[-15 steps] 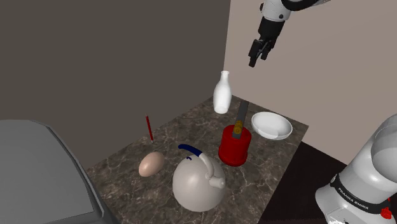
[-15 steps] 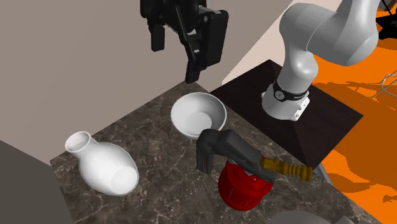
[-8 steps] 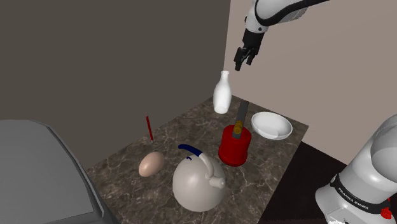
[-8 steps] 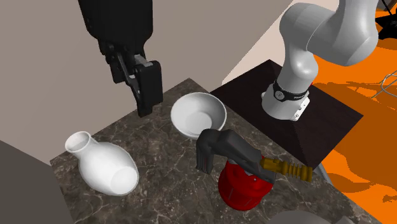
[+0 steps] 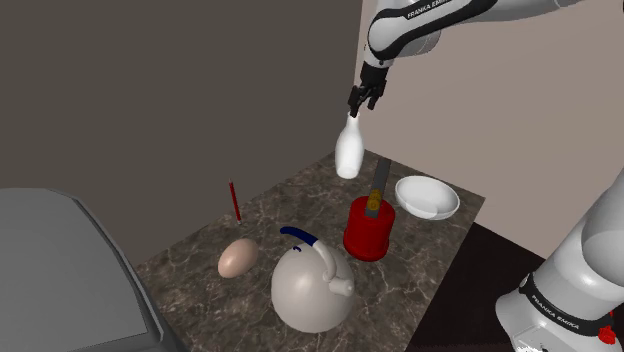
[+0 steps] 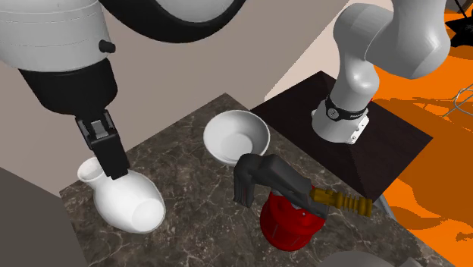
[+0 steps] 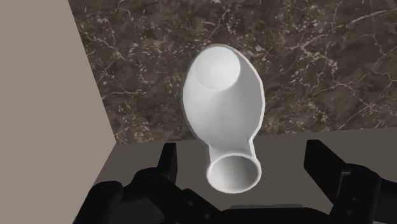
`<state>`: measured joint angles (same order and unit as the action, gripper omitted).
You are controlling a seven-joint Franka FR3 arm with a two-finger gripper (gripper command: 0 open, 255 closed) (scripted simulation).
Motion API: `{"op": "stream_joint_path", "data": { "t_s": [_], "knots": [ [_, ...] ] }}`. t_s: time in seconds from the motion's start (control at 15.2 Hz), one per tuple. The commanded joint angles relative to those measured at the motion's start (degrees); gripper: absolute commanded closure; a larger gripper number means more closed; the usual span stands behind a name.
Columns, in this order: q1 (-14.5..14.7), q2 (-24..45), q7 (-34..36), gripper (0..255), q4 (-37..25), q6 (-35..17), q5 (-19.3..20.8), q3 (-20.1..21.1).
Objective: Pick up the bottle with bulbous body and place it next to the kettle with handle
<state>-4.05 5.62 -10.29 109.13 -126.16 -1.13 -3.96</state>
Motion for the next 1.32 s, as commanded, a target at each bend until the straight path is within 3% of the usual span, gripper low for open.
{"op": "stream_joint_path", "data": {
  "t_s": [0.0,0.46,0.99,1.06,1.25],
  "knots": [
    [-0.1,3.2,-0.2,0,-3.0,-0.4,-0.6,0.0],
    [-0.1,6.5,-0.4,0,-1.4,-5.1,-1.0,0.1],
    [-0.1,6.5,-0.4,0,-1.4,-5.1,-1.0,0.1],
    [-0.1,6.5,-0.4,255,-1.4,-5.1,-1.0,0.1],
    [-0.1,6.5,-0.4,255,-1.4,-5.1,-1.0,0.1]
  ]
}}
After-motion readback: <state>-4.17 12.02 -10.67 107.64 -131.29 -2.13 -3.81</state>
